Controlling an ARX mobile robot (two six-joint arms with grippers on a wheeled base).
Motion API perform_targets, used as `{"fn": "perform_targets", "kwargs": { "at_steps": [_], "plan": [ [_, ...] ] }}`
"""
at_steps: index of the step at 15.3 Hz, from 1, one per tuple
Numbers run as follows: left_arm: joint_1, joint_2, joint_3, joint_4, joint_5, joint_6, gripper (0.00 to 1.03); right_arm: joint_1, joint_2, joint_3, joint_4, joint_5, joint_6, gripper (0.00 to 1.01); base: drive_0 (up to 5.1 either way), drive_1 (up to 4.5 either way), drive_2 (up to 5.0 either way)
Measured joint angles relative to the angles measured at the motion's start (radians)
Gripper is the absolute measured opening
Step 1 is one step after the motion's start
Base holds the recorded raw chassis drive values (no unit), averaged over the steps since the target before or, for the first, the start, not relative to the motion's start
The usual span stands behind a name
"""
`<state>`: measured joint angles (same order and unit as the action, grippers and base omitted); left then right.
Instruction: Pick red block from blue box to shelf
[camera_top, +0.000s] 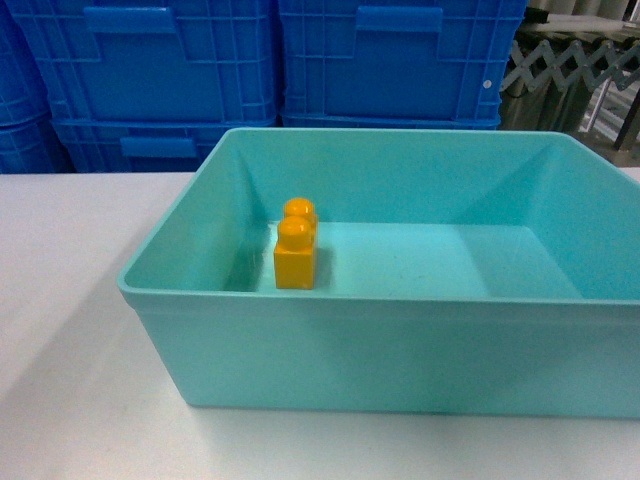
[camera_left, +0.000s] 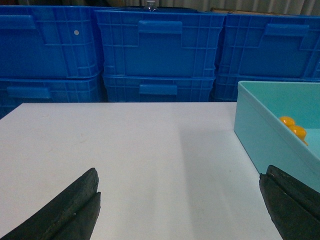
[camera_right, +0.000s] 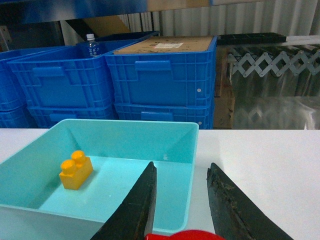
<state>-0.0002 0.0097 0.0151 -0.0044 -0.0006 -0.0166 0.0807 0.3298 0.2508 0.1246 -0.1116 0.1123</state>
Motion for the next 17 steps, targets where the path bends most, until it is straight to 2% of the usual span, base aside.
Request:
{"fn": "perform_targets", "kwargs": {
  "at_steps": [17],
  "plan": [
    [0.0,0.0,0.0,0.0,0.0,0.0,0.98,0.0,0.0,0.0,0.0,0.0,0.0,0.26,0.0,0.0,0.0]
  ]
}}
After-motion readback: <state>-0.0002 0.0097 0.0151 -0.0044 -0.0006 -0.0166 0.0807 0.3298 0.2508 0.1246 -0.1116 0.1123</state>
